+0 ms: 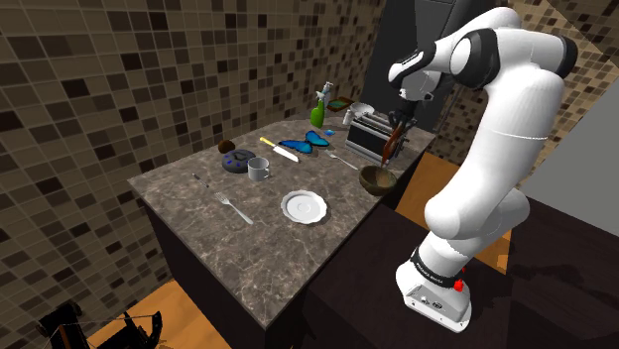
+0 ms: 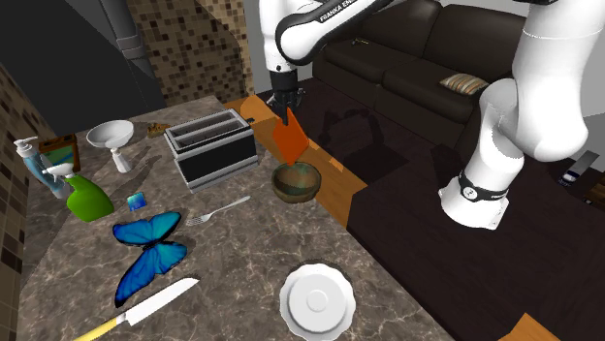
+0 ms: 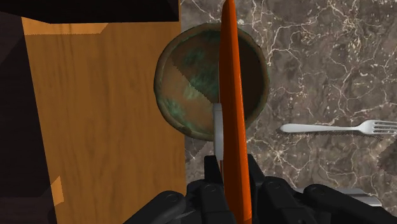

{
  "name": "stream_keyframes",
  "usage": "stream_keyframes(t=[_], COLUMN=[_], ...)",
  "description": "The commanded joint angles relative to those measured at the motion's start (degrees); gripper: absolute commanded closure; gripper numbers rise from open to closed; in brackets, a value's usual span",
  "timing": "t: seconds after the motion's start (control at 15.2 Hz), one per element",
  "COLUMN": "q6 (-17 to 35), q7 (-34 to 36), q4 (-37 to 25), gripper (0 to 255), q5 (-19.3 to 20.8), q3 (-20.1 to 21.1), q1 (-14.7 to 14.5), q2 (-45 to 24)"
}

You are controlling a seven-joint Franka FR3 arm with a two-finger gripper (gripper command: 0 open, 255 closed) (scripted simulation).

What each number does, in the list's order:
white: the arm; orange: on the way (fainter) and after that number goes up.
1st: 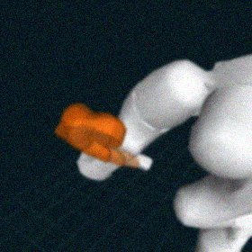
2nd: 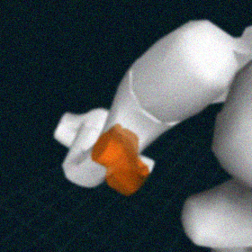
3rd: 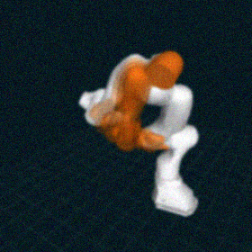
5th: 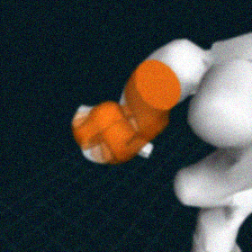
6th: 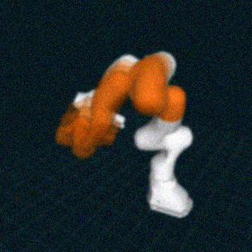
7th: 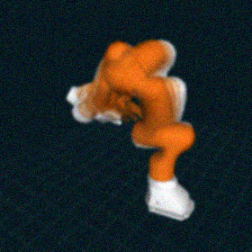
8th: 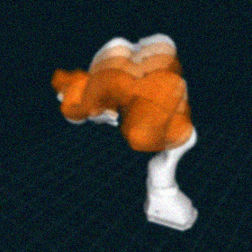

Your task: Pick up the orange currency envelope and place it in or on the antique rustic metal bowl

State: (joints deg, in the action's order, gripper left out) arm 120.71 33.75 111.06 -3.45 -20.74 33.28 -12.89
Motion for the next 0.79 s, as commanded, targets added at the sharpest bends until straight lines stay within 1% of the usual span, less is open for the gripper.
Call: stream_keyframes(t=[0.0,0.66,0.73], q6=[1.4,8.1,8.1], q7=[-0.2,-1.4,-1.4], q4=[0.7,3.4,3.4], gripper=[255,255,255], q5=[-0.3,-2.3,-2.3], q3=[0.1,0.8,0.8], q1=[0.1,0.6,0.6], q2=[-0.6,-5.0,-5.0])
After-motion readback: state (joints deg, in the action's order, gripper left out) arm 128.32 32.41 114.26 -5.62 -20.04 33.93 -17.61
